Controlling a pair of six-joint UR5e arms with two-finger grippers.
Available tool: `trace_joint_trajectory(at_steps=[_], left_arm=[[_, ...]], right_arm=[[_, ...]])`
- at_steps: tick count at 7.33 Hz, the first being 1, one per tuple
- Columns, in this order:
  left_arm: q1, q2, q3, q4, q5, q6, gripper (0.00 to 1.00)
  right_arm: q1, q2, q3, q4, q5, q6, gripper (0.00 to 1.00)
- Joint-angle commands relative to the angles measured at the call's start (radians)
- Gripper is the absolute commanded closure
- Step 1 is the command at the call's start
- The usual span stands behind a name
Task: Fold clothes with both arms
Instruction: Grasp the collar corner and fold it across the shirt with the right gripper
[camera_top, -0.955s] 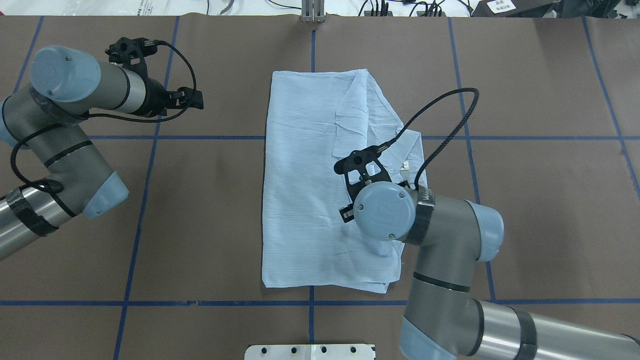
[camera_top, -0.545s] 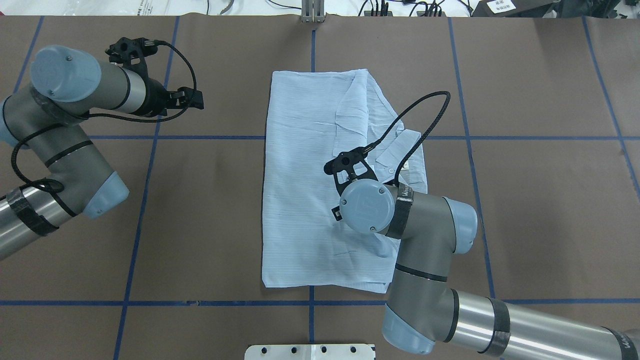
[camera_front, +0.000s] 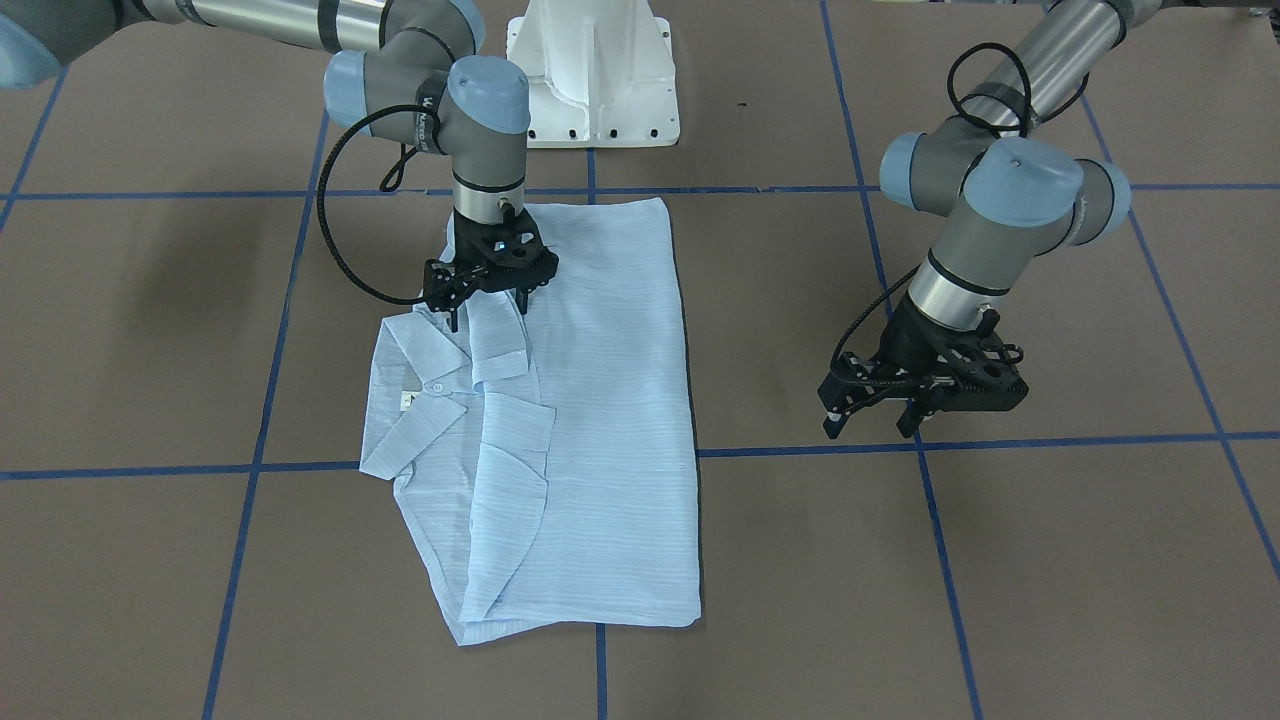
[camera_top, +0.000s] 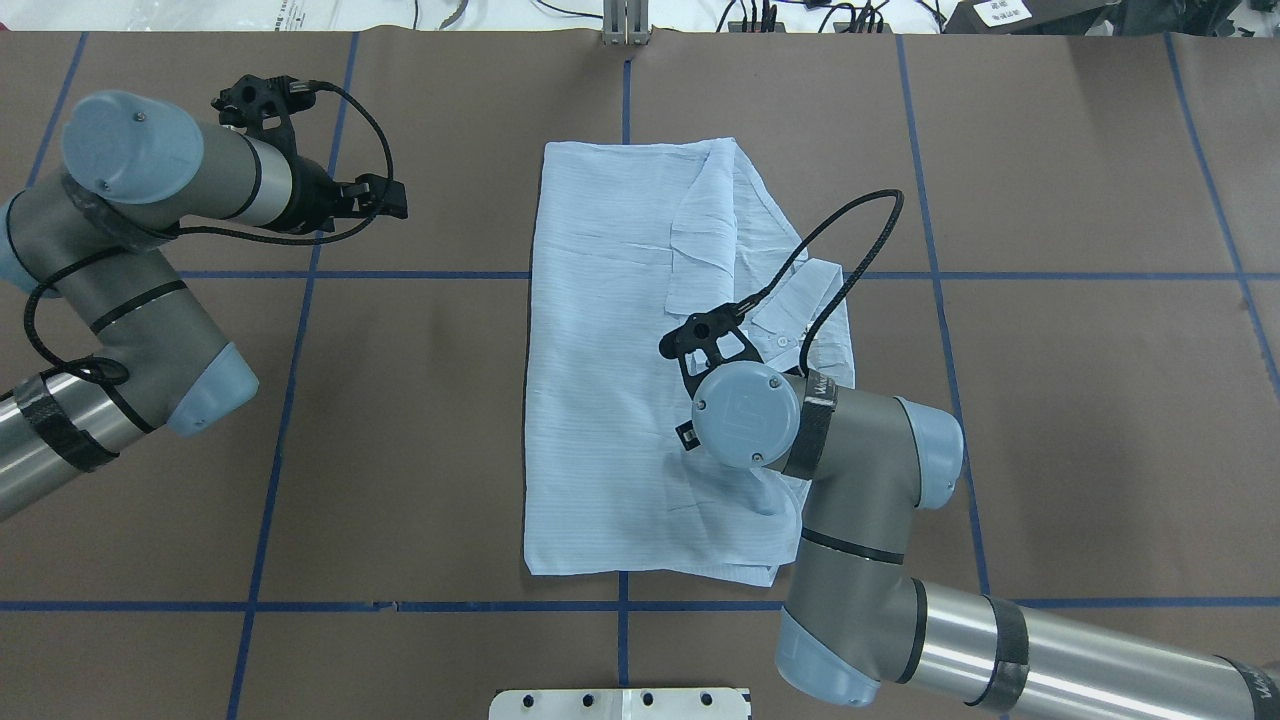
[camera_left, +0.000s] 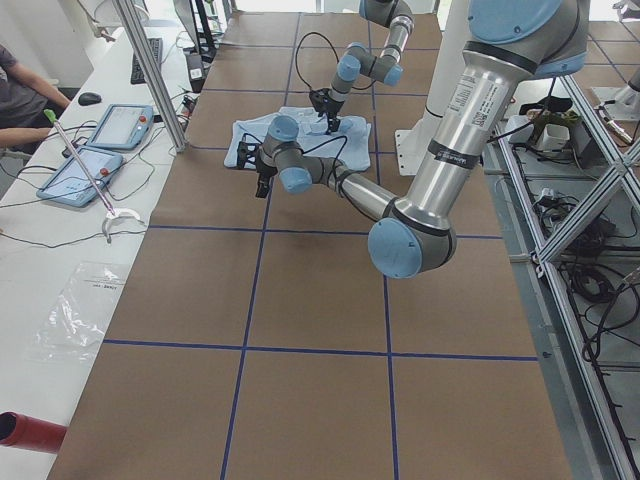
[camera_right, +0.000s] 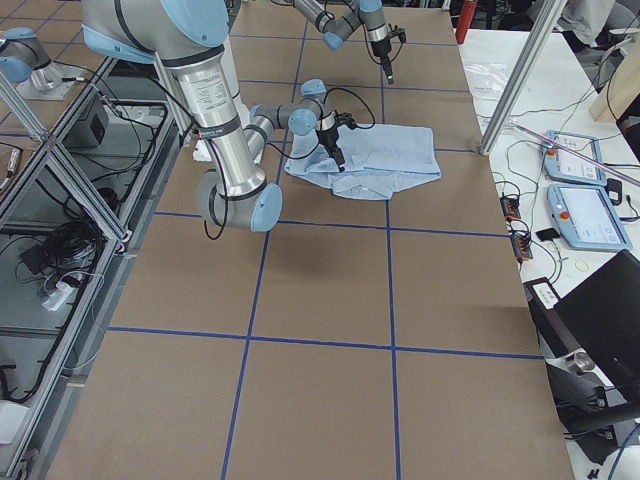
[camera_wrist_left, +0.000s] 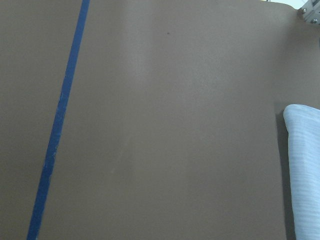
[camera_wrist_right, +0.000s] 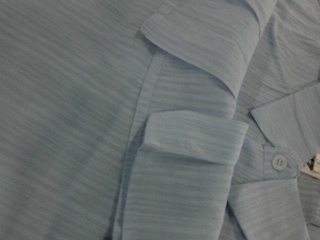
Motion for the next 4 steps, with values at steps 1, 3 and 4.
trace_joint_trajectory(at_steps=[1,3,4], left_arm=[[0.000,-0.003,-0.001,0.000,0.000,-0.001,0.00],[0.000,-0.009,-0.001,0.000,0.000,-0.003,0.00],[0.002,-0.015,-0.001,0.000,0.000,-0.004,0.00]], right_arm=[[0.005,-0.005,0.005,-0.001,0.009,-0.002,0.00],[0.035,-0.020,0.015,-0.004,0.042,-0.044,0.00],[0.046,-0.037,0.016,0.001,0.045,-0.052,0.00]])
